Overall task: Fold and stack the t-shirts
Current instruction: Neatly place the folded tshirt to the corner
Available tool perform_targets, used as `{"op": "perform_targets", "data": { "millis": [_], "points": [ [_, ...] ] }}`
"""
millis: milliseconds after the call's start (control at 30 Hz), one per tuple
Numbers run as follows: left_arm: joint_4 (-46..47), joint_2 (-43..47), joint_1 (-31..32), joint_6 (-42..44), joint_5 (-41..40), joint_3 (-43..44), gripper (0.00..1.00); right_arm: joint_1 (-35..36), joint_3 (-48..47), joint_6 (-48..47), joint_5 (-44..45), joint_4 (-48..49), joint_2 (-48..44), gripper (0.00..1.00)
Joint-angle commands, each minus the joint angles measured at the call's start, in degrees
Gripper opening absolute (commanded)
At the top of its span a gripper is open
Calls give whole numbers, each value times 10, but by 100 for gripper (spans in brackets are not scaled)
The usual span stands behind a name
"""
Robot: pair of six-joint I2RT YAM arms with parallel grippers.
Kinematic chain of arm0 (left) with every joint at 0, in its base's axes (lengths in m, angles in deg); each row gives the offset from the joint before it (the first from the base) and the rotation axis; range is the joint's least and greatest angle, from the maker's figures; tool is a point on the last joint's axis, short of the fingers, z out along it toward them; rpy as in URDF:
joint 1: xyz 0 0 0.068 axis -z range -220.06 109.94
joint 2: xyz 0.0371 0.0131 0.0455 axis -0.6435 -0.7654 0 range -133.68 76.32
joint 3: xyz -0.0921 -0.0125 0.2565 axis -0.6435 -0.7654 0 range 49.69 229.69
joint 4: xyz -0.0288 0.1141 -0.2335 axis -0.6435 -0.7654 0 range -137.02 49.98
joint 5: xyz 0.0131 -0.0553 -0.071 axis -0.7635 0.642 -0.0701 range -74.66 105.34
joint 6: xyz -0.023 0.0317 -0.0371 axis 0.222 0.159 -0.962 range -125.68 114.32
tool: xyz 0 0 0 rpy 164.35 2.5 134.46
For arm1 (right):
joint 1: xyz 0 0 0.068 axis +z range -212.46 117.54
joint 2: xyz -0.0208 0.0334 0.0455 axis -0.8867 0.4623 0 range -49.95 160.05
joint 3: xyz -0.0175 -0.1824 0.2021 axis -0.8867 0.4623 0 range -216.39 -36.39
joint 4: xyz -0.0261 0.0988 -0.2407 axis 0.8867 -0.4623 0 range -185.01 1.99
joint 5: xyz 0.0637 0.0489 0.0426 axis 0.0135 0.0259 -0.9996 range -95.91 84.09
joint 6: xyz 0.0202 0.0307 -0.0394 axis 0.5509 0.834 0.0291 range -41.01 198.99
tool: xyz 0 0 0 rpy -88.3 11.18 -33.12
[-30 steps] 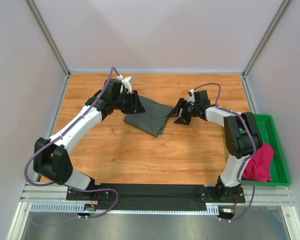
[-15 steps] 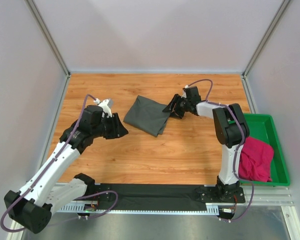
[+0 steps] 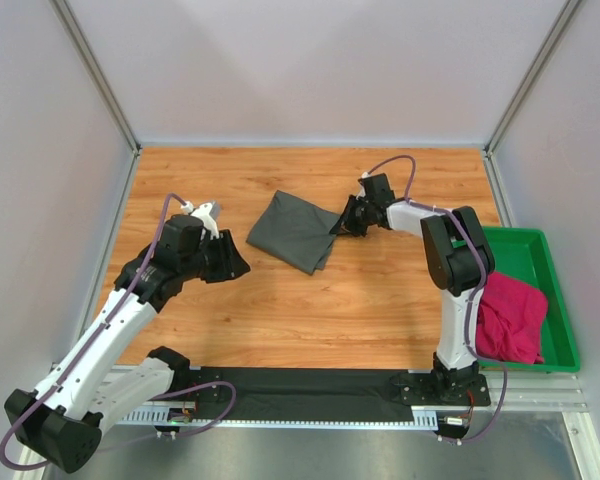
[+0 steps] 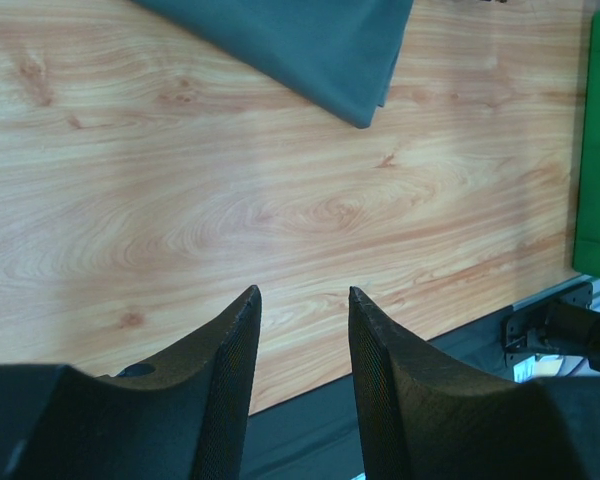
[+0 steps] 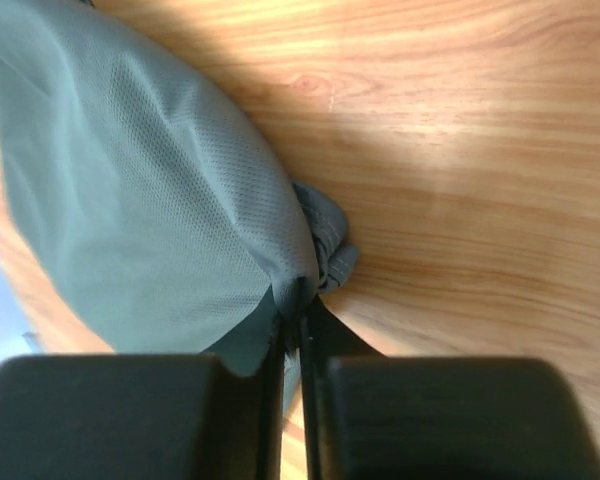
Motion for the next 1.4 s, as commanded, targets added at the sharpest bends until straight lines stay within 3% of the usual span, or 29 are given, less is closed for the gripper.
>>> {"op": "perform_targets", "data": {
  "millis": [0, 200, 367, 567, 700, 1000, 1133, 1367],
  "points": [
    [-7, 8, 3, -5, -1, 14, 48, 1, -47, -131, 64, -126, 1, 2],
    [6, 5, 2, -3, 19, -9, 47, -41, -171, -301, 174, -336, 17, 0],
    [27, -16, 2, -5, 58, -48, 47, -115, -248, -369, 235, -388, 45, 0],
    [44, -31, 2, -7, 88, -81, 47, -164, -425, -496, 355, -440, 130, 0],
    [44, -67, 2, 14, 99, -84, 47, -175, -531, -587, 443, -417, 204, 0],
    [43, -99, 1, 80, 112, -78, 46, -233, -663, -592, 473, -255, 304, 0],
    [39, -128, 0, 86, 116, -76, 46, -253, -699, -597, 503, -199, 335, 0],
    [34, -172, -1, 89, 125, -52, 46, -281, -703, -601, 473, -134, 354, 0]
  ]
}}
